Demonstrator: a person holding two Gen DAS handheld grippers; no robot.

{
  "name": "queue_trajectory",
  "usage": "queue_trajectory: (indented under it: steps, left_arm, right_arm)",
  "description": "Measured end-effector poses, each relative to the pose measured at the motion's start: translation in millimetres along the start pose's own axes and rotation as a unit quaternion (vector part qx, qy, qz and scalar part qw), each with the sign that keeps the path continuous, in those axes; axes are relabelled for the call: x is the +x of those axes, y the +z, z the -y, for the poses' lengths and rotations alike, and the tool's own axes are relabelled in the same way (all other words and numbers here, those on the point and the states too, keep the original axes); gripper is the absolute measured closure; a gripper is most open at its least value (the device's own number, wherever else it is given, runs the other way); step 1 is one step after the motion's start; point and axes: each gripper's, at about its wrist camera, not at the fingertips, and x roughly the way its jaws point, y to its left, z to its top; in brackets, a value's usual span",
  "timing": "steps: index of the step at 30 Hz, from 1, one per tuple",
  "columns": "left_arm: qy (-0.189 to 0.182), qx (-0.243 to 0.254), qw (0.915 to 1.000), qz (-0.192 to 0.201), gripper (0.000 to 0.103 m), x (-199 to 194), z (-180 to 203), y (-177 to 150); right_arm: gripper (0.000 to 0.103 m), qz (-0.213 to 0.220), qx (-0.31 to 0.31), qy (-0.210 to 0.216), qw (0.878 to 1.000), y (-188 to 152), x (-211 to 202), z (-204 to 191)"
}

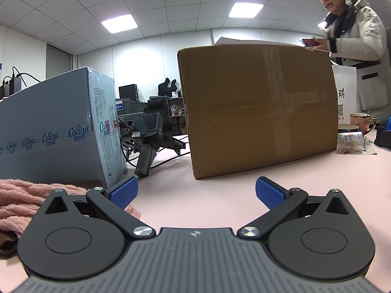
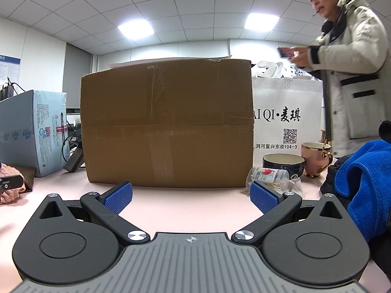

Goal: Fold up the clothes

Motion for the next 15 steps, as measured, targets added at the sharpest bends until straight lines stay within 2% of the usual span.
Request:
queue_trajectory:
  steps: [15]
  left_arm:
    - [0.001, 0.012, 0.9995, -0.030, 0.000, 9.0, 3.3, -3.0]
  right_arm:
    - [0.000, -0.032, -0.003, -0.002, 0.999, -0.5, 11.2, 0.1]
